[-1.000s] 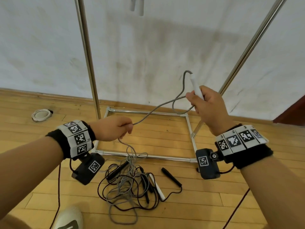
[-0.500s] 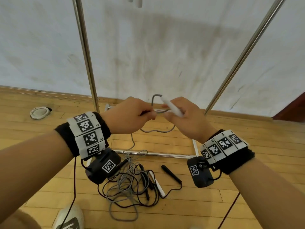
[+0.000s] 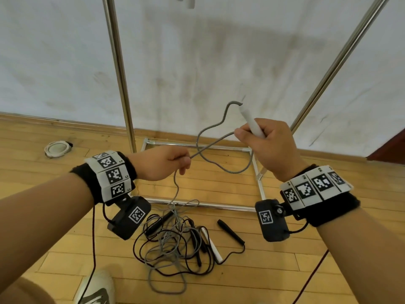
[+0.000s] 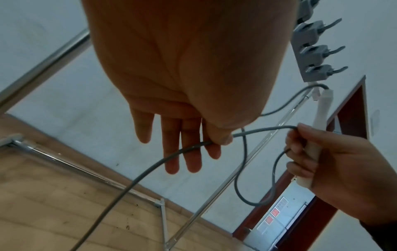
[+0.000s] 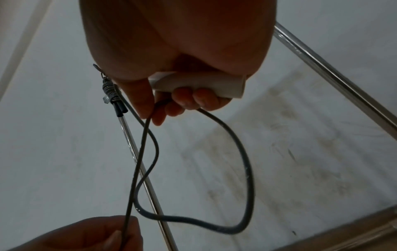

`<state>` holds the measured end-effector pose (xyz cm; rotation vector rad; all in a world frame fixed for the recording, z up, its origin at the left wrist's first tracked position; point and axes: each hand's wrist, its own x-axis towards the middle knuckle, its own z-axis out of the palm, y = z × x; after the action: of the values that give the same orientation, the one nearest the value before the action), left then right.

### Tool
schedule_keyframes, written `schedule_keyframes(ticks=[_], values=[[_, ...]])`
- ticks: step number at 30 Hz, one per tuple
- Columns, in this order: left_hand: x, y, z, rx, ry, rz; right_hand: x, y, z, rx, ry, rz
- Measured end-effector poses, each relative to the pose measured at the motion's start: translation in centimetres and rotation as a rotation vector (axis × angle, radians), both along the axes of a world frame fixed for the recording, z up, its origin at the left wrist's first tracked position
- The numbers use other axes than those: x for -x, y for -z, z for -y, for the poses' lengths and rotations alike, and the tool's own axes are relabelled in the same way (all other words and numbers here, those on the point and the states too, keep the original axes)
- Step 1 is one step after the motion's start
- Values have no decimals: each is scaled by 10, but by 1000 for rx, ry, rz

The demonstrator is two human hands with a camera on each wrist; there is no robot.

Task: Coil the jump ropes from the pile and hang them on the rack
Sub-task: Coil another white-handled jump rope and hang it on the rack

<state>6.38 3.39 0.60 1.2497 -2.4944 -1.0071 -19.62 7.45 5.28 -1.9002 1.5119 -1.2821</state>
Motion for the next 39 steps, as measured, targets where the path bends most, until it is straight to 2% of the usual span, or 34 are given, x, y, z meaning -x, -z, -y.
schedule_keyframes(ticks=[4, 9, 11, 17, 21, 23, 25, 28, 31, 33, 36, 39], values=[[-6, -1, 5, -7, -66, 21, 13, 8, 5, -65, 36, 2], [0, -8, 3, 128, -114, -6, 26, 25, 6, -184, 78, -216], [8, -12, -2, 170, -84, -9, 23, 28, 3, -189, 37, -262], [37, -27, -15, 323, -27, -48, -12, 31, -9, -147, -192, -188], [39, -31, -17, 245, -130, -194, -19, 27, -5, -116, -106, -221], [35, -28, -16, 185, -102, -170, -18, 23, -2, -116, -94, -260], [30, -20, -16, 32, -28, -133, -16, 20, 0, -122, -76, -280], [22, 1, -19, -113, 43, 17, -7, 14, 3, -97, -16, -269], [16, 14, -18, -114, 20, 98, 2, 6, 7, -44, 32, -246], [12, 13, -14, -49, -44, 112, 10, 5, 10, -57, 47, -210], [10, 4, -9, 71, -141, 55, 19, 8, 10, -136, 66, -216], [17, -7, -13, 149, -121, -30, 15, 14, 4, -129, 38, -241]])
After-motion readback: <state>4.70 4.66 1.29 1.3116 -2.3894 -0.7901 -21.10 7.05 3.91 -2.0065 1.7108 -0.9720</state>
